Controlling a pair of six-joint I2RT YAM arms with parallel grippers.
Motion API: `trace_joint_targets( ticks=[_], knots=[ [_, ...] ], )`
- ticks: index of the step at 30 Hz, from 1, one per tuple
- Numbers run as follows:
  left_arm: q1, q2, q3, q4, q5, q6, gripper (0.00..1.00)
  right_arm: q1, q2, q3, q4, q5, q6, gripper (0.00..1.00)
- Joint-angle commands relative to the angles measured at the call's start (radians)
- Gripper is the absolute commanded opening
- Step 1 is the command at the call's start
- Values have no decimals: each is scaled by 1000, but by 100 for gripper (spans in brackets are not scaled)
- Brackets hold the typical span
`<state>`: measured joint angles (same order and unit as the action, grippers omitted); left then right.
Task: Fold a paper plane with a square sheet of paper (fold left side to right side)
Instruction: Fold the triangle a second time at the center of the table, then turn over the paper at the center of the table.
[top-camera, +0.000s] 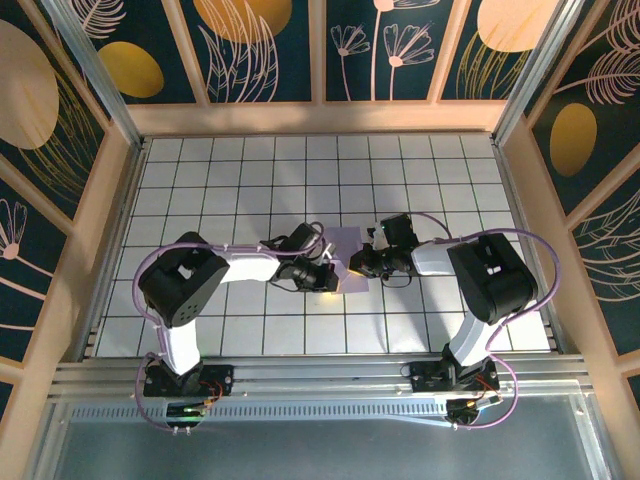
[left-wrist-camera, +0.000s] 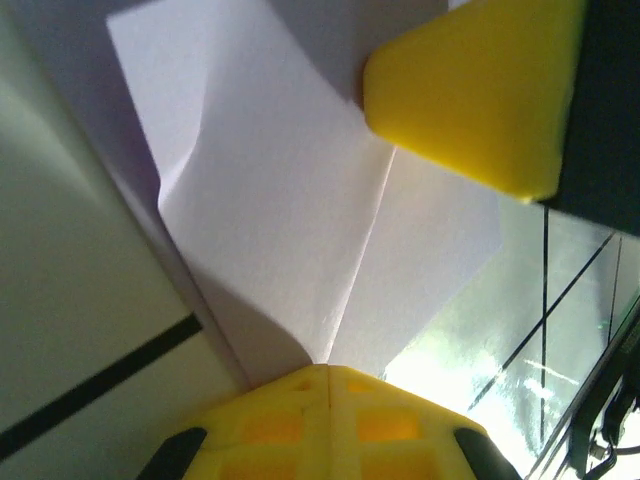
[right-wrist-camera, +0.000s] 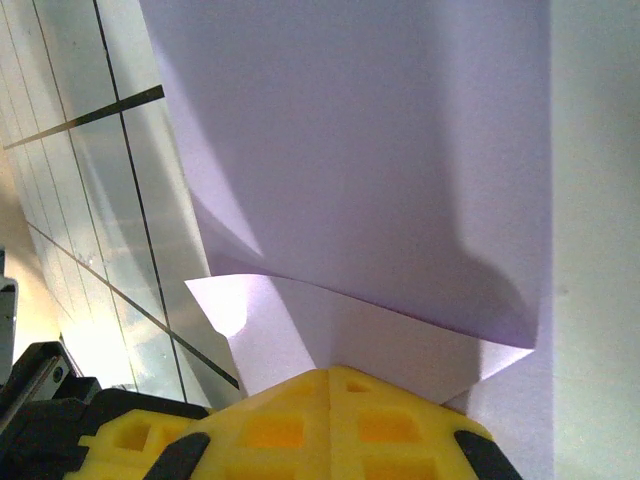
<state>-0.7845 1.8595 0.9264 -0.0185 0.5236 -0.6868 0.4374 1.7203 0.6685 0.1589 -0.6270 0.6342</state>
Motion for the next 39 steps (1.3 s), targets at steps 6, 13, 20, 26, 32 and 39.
trace_joint_targets(
  ticks=[6,13,20,26,32,39],
  knots=[
    [11,-109,-44,-56,10,8,0,3,1,5,-69,16,-10,0],
    [119,-205,-44,-2,-46,-36,12,2,-116,33,-44,38,-12,21],
    [179,-119,25,50,-11,-25,29,-37,-245,-19,-20,140,-32,45],
    [179,-7,101,58,21,9,31,-100,-364,-127,88,129,18,64],
    [179,78,131,94,105,5,33,-142,-417,-181,94,109,26,66],
    [177,117,126,116,136,0,29,-160,-439,-211,80,107,23,66]
  ],
)
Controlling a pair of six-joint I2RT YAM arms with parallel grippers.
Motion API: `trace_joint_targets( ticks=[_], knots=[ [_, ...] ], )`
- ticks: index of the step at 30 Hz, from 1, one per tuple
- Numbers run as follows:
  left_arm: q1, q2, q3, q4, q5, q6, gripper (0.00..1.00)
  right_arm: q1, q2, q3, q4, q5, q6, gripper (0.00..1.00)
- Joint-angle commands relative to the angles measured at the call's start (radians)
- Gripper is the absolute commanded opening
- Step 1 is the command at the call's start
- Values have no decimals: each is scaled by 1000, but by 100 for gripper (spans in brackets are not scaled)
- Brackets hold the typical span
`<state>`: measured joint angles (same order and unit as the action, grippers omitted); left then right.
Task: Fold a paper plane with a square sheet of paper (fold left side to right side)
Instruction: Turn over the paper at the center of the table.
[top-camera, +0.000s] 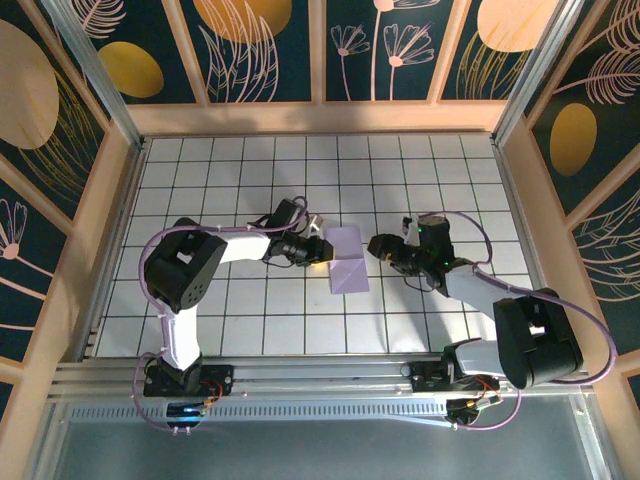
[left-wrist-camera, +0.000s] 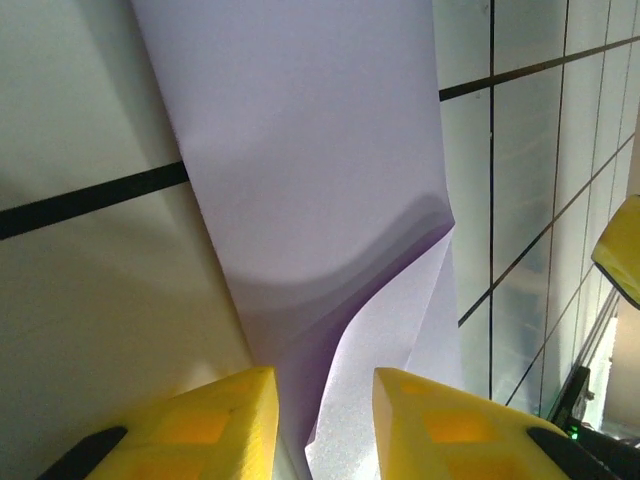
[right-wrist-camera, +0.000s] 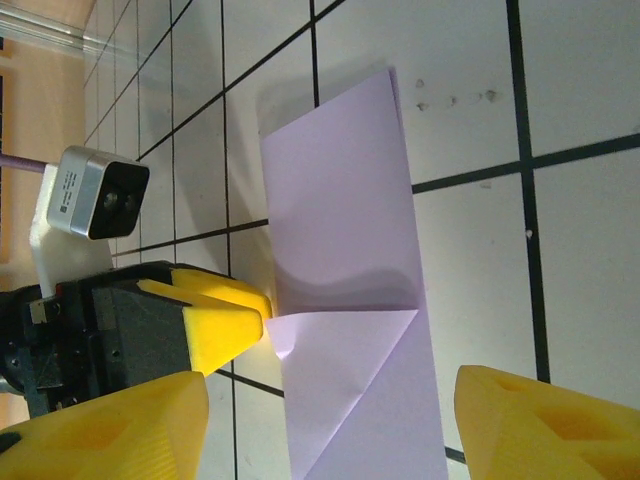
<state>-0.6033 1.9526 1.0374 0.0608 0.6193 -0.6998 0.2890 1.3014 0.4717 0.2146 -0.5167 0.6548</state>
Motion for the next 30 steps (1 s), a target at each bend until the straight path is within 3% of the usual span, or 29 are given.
trace_joint_targets(
  ticks=[1,7,16,22,25,30],
  knots=[
    [-3,29,15,39,40,12,27,-15,-21,-15,21,-5,2,66],
    [-11,45,10,53,52,5,20,-20,-21,-13,11,-12,-9,66],
    [-13,-44,-42,92,-11,4,1,-16,17,-8,32,-76,-7,63],
    [-12,-151,-173,259,-50,-106,0,10,64,-5,80,-107,18,52],
    [-13,-179,-230,360,-33,-171,0,36,101,4,119,-121,30,50],
    [-12,-210,-268,392,-37,-196,0,88,164,27,200,-120,55,49]
  ],
)
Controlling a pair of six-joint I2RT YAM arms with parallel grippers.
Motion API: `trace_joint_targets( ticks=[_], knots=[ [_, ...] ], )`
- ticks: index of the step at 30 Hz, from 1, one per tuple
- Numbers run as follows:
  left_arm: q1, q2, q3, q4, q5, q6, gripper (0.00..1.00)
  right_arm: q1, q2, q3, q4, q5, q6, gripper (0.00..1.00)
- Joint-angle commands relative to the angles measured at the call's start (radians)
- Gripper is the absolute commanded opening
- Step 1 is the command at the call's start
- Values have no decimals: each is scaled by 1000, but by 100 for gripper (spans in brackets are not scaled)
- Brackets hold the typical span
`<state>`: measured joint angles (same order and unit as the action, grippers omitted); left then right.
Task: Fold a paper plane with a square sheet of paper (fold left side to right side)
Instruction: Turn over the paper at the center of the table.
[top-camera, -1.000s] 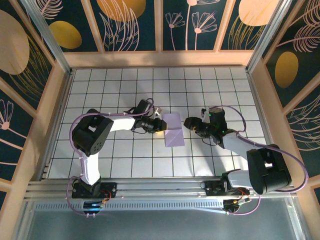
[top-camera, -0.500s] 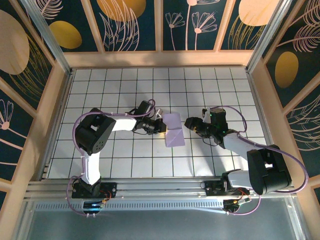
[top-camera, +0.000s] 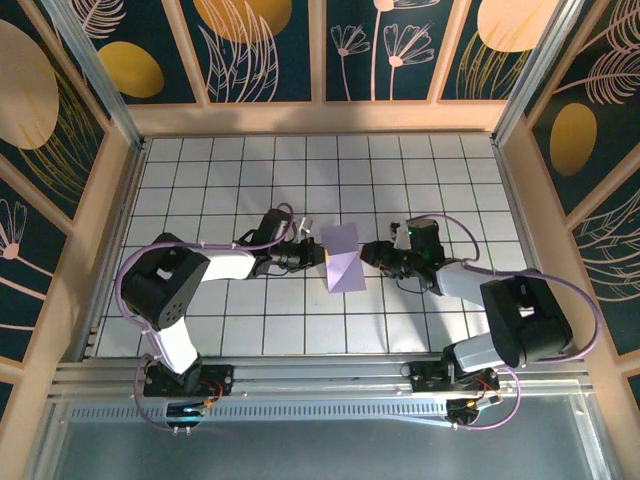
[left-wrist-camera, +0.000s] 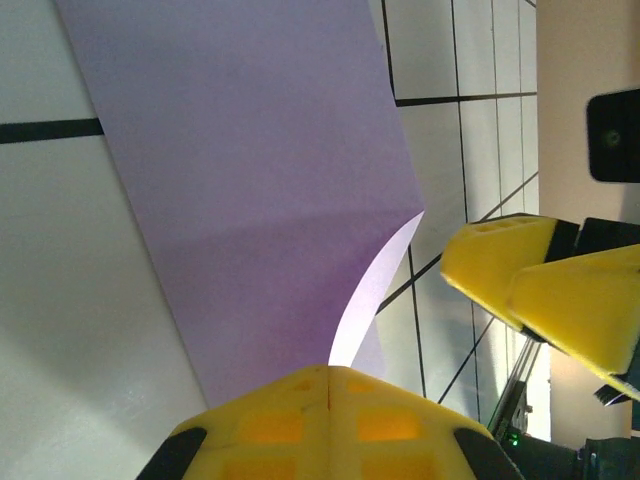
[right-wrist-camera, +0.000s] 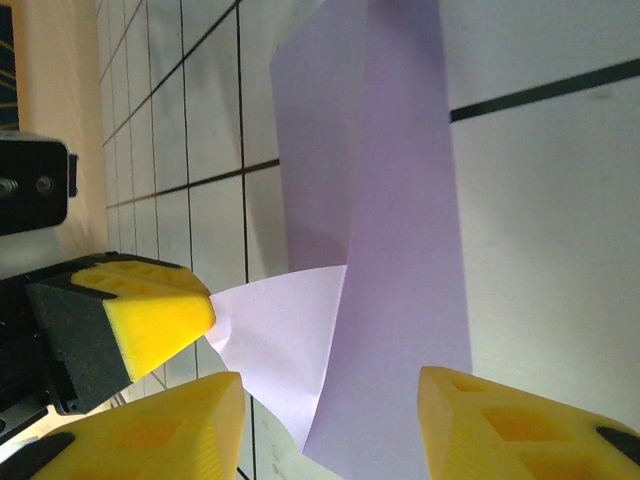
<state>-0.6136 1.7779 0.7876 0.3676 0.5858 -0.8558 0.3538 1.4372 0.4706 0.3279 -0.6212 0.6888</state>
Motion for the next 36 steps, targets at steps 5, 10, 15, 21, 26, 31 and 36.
trace_joint_targets(
  ticks=[5,10,15,21,26,31,36],
  knots=[
    [-2,-46,-30,82,-12,-43,0,54,98,46,166,7,44,50],
    [-2,-46,-35,82,-18,-42,0,75,158,63,236,8,59,50],
    [-2,-41,-39,73,-27,-41,0,91,212,76,288,0,70,49],
    [-3,-34,-41,58,-44,-41,0,103,252,83,359,-12,91,46],
    [-3,-19,-41,33,-68,-40,0,109,272,84,379,-13,99,43],
    [-3,-3,-37,11,-88,-40,0,115,295,81,394,-11,106,41],
    [-3,9,-32,-2,-93,-37,1,119,307,82,393,-5,104,38]
  ],
)
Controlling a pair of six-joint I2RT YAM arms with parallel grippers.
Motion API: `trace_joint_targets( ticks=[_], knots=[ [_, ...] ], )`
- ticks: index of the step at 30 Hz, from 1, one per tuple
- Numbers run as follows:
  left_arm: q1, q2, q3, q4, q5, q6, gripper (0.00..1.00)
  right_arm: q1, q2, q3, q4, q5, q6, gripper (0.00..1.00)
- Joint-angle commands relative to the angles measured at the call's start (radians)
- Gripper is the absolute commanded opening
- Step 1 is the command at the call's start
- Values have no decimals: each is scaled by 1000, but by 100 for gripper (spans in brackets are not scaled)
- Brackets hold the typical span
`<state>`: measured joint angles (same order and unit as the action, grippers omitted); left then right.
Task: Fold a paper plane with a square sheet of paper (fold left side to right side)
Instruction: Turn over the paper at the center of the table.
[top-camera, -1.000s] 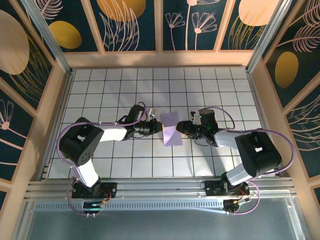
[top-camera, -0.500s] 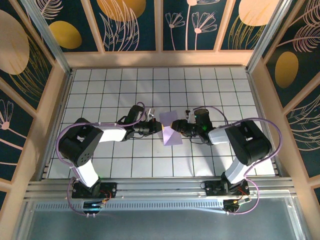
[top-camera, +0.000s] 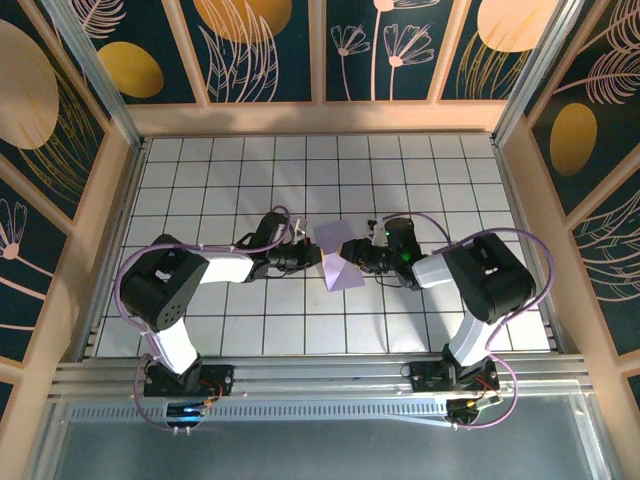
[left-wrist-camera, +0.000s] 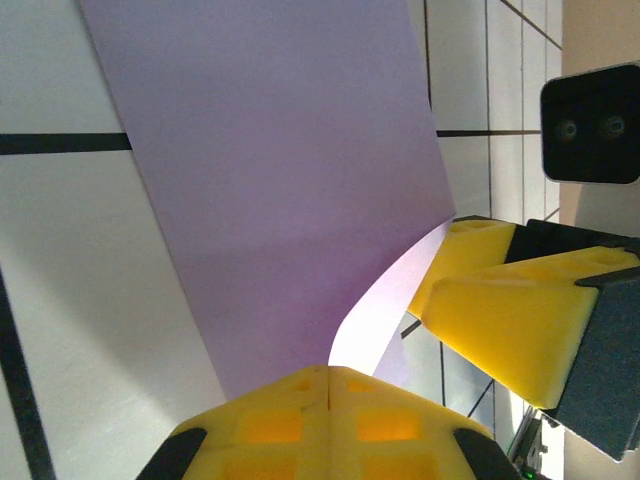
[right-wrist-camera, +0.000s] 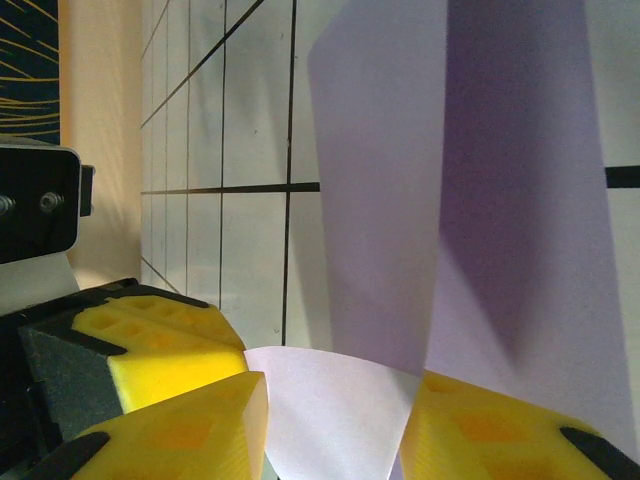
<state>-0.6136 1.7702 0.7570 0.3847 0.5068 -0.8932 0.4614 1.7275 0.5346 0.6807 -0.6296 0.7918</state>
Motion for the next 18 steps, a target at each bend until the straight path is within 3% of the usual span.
trace_joint_targets(
  ticks=[1,6,11,15,18],
  knots=[
    [-3,18,0,-21,-17,0,2,13,20,18,37,5,-1,37],
    [-3,11,-3,-25,-37,0,13,16,28,28,17,12,-15,30],
    [-3,-50,-23,-31,-110,-15,31,16,22,39,-3,22,-29,16],
    [-3,-142,-35,-42,-168,-15,41,16,-12,47,-16,44,-48,2],
    [0,-219,-42,-64,-224,-5,51,10,-73,47,-31,70,-71,0]
  ],
)
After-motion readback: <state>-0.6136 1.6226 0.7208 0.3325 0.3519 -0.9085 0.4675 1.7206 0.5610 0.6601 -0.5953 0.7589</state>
